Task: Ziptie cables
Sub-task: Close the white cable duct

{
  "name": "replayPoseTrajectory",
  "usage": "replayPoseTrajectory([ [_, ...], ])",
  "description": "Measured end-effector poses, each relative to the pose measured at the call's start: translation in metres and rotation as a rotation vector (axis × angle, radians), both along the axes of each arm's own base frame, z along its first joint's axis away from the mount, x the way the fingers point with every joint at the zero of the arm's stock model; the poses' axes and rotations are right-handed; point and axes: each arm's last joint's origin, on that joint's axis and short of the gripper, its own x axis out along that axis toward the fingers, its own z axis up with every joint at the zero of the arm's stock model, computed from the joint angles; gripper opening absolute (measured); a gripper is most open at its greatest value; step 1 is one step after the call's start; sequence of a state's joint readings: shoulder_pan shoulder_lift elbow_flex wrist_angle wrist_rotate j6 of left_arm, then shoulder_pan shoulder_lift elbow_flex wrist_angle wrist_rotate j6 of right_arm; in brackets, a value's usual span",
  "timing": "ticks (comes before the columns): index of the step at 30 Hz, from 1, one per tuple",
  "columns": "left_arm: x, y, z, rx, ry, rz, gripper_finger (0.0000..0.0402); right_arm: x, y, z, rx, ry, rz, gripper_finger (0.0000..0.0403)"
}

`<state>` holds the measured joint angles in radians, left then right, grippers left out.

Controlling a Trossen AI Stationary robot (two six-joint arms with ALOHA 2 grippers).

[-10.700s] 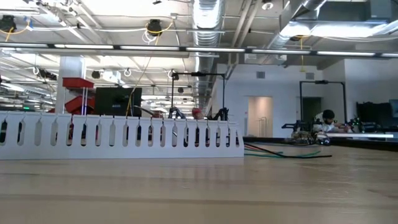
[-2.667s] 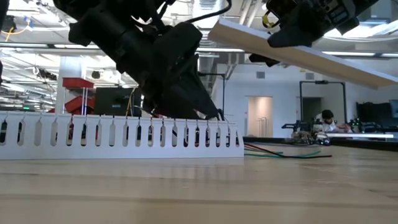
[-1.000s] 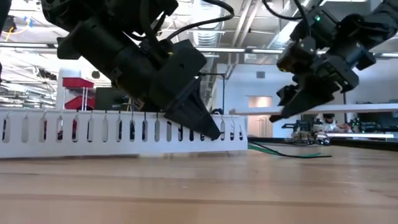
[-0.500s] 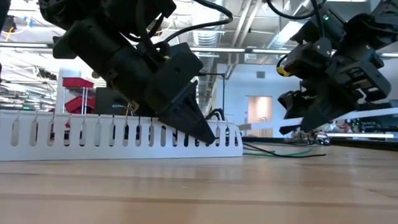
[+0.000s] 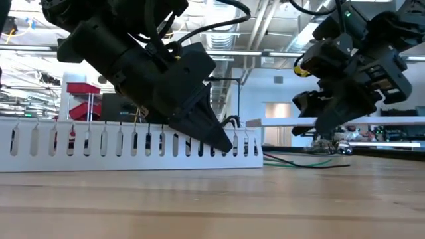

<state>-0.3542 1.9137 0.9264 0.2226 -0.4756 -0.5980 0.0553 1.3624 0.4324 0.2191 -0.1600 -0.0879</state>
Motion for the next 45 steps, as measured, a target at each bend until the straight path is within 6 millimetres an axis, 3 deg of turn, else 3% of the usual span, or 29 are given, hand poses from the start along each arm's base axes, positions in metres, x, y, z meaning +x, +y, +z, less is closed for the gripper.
replayPoseTrajectory([
  [14,-0.003,-0.004,-0.001,-0.005,0.019,-0.006,0.0266,0.015,0.004,-0.035,-0.021,0.103,0.056,0.022],
  [25,-0.003,-0.005,-0.001,-0.011,0.028,-0.03,0.0266,0.048,0.01,-0.026,-0.046,0.049,0.14,0.022],
  [33,-0.004,-0.007,-0.001,-0.058,0.016,-0.005,0.0264,0.05,0.008,-0.027,-0.05,0.065,0.136,0.022],
  [45,-0.011,-0.019,-0.009,0.068,-0.005,0.098,0.026,0.052,-0.01,-0.012,-0.014,0.01,0.039,0.022],
])
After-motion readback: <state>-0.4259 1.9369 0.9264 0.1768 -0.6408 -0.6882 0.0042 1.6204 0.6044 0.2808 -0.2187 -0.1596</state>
